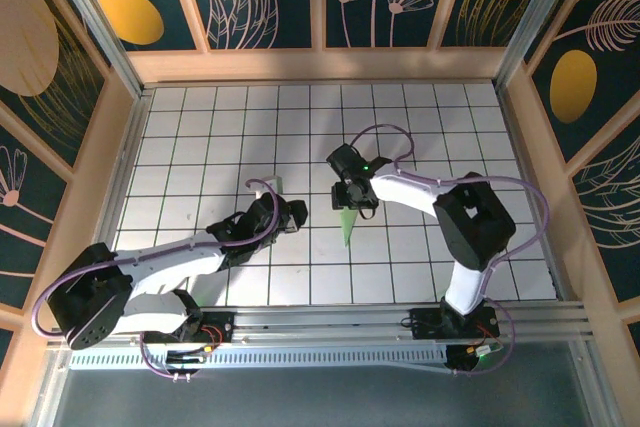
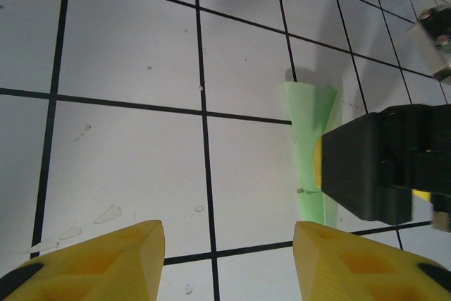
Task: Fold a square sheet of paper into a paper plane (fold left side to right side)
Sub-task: Turn over the paper plane at the center of the table.
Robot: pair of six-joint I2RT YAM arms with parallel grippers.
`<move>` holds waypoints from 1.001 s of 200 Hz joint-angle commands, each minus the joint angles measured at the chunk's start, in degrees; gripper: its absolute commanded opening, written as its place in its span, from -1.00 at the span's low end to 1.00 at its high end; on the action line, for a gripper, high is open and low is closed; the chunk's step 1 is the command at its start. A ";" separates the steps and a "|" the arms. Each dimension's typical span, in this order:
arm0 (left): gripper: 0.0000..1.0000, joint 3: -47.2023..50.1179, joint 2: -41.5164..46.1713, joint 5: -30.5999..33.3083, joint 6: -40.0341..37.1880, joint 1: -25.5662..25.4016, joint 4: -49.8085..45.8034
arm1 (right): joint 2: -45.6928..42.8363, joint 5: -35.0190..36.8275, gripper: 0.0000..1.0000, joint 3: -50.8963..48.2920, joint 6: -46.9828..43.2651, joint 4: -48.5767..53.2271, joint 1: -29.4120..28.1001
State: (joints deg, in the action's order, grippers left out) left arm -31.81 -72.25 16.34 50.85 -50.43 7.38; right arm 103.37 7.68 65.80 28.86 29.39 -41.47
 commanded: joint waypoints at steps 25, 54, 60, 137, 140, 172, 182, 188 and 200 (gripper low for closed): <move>0.03 1.69 1.67 2.44 1.83 0.34 -1.87 | 2.36 4.26 0.12 2.23 1.39 3.48 -1.01; 0.03 1.14 1.67 2.90 1.63 0.36 -2.70 | 0.98 5.18 -0.06 2.31 1.46 4.34 -1.15; 0.03 0.98 1.75 2.97 1.54 0.36 -2.80 | 0.69 5.38 -0.09 2.40 1.46 4.65 -1.15; 0.12 -0.42 3.72 4.83 0.53 1.10 -4.54 | -4.40 6.77 -1.00 2.75 1.56 7.11 -1.14; 0.13 -0.40 3.89 4.91 0.44 1.17 -4.56 | -4.66 6.96 -1.00 2.90 1.51 7.29 -1.11; 0.26 -0.38 6.35 5.69 0.56 1.95 -5.27 | -9.83 5.47 -1.00 2.25 -0.36 4.96 -0.28; 0.31 -0.12 7.56 5.80 0.90 2.10 -5.27 | -12.00 2.34 -1.00 0.99 -1.63 2.14 0.70; 0.35 0.14 8.37 5.89 1.26 2.27 -5.27 | -13.26 -0.70 -1.00 0.01 -2.17 0.00 1.50; 0.41 0.85 10.18 5.85 2.01 2.54 -5.03 | -16.12 -8.38 -1.00 -3.07 -2.58 -5.64 3.37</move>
State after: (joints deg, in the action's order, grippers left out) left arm -31.07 -65.58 20.49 51.94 -48.58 3.14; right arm 93.43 9.58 66.54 28.49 32.45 -41.15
